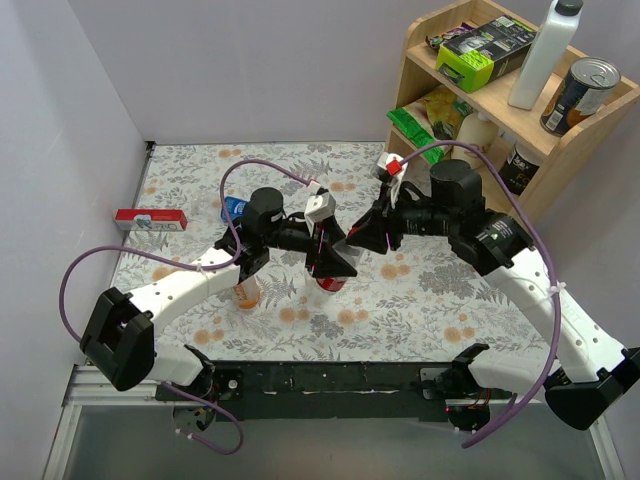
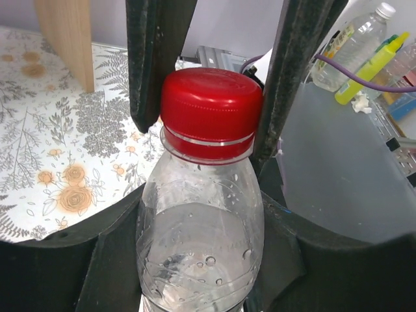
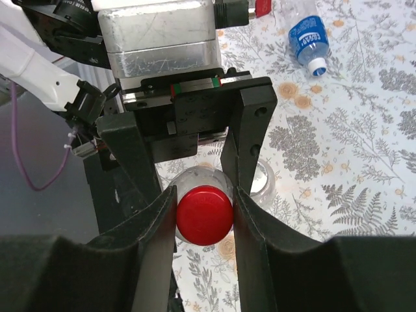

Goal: Unscrew the bottle caps

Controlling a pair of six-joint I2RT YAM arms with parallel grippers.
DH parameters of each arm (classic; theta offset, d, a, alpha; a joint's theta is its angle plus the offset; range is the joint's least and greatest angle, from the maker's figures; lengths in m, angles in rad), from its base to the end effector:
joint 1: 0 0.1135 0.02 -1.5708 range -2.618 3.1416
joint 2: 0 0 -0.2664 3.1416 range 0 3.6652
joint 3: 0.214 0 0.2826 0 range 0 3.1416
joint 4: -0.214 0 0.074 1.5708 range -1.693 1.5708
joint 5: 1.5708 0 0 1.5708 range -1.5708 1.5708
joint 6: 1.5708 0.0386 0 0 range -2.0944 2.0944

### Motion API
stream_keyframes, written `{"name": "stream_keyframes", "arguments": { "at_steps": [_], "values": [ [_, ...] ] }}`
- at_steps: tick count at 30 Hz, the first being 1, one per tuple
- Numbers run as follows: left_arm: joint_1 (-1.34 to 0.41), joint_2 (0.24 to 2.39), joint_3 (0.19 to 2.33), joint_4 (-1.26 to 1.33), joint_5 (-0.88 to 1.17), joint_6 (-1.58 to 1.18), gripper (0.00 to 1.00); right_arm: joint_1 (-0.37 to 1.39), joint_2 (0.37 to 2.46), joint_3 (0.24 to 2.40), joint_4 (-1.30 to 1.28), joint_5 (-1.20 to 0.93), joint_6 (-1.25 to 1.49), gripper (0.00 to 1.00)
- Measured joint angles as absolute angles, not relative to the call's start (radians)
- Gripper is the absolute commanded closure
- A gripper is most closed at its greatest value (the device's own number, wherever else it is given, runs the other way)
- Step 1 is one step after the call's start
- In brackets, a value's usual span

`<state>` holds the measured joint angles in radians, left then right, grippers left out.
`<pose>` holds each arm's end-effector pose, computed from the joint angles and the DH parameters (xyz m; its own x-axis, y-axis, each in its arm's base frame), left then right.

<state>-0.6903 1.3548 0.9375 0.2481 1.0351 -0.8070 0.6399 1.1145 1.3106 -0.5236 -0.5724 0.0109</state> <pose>0.2349 -0.2370 0.3009 -0.7966 0.1797 -0.5772 0.5831 -0.0237 -0.8121 0.1981 0.1736 0.4311 -0.2680 -0.1880 -0.9449 -0.9105 0.3701 0.1846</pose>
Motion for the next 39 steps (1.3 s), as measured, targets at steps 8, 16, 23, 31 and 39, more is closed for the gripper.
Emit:
{"name": "stream_keyframes", "arguments": {
  "at_steps": [8,16,23,31,39],
  "values": [
    [-0.685,1.355,0.946,0.257,0.935,-0.809,0.62,0.639,1.091,1.311,-0.504,-0.492,0.008,0.22],
    [-0.669,1.355,0.946,0.195,0.699,-0.789,0.61,0.629,0.974,1.311,-0.495,-0.268,0.117,0.25],
    [-0.761,1.355,0.945,0.17,0.471,-0.79,0.61,0.701,0.962,1.273,-0.433,-0.038,0.327,0.27],
    [-0.823,1.355,0.942,0.131,0.264,-0.817,0.61,0.874,1.147,1.3,-0.436,0.256,0.44,0.28],
    [-0.836,1.354,0.942,0.132,0.187,-0.831,0.61,0.918,1.154,1.312,-0.467,0.416,0.474,0.29]
  ]
}}
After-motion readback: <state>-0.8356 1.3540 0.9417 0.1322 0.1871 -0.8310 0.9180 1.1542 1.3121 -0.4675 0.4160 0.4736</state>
